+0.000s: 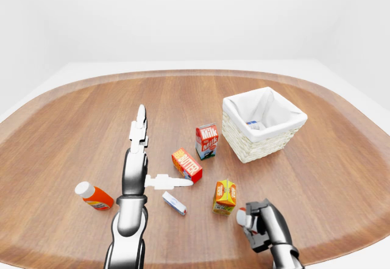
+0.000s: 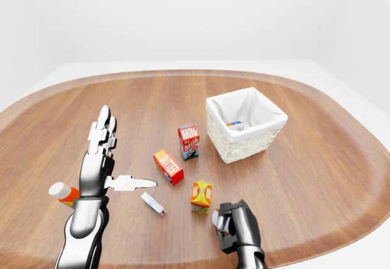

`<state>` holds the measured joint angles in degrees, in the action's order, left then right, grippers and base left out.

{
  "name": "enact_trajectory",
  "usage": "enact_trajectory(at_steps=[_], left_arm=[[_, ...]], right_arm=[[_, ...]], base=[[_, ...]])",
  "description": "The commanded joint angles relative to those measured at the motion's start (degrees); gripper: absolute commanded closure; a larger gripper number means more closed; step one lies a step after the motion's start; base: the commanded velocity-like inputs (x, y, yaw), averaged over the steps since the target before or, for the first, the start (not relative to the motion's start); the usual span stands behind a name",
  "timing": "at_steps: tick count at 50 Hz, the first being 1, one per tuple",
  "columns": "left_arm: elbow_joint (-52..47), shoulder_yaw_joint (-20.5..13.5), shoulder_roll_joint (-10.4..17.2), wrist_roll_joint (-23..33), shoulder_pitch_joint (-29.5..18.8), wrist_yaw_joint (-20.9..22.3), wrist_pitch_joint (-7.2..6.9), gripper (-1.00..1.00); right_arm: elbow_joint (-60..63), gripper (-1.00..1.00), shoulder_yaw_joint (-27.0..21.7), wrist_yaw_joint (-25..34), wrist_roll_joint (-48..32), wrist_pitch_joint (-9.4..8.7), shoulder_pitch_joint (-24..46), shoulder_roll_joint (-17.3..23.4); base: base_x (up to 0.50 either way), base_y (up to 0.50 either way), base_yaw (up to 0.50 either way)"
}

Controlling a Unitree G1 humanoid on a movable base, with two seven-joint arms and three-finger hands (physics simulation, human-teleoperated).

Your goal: Pick up the alphabet soup and the tomato sauce, and put them in the basket.

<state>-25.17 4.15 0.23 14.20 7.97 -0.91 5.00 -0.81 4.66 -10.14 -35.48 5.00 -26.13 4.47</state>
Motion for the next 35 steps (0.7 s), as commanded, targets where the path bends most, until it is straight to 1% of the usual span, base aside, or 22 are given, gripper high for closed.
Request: enact_trajectory(at_steps=[1, 7, 17, 35], left_arm=[[0.1, 0.0, 0.1, 0.1, 0.0, 0.1, 0.0, -1.0], [0.1, 0.0, 0.0, 0.1, 0.0, 0.0, 0.0, -1.0], [0.1, 0.0, 0.1, 0.1, 0.0, 0.0, 0.0, -1.0], [0.1, 0.0, 0.1, 0.1, 0.0, 0.0, 0.0, -1.0]], right_arm=[[17.4, 1.0, -2.0, 8.5, 8.5, 0.0, -3.4, -1.2], [24.1, 1.0, -3.5, 12.4, 11.2, 0.0, -4.7, -2.2], [27.5, 1.0, -5.9, 15.6, 12.7, 0.0, -4.2, -3.9], [30.9, 1.0, -11.3, 20.5, 13.9, 0.0, 0.2, -6.2]], base=[[0.0, 0.0, 0.0], [0.0, 0.0, 0.0], [0.0, 0.0, 0.0], [0.0, 0.0, 0.0]])
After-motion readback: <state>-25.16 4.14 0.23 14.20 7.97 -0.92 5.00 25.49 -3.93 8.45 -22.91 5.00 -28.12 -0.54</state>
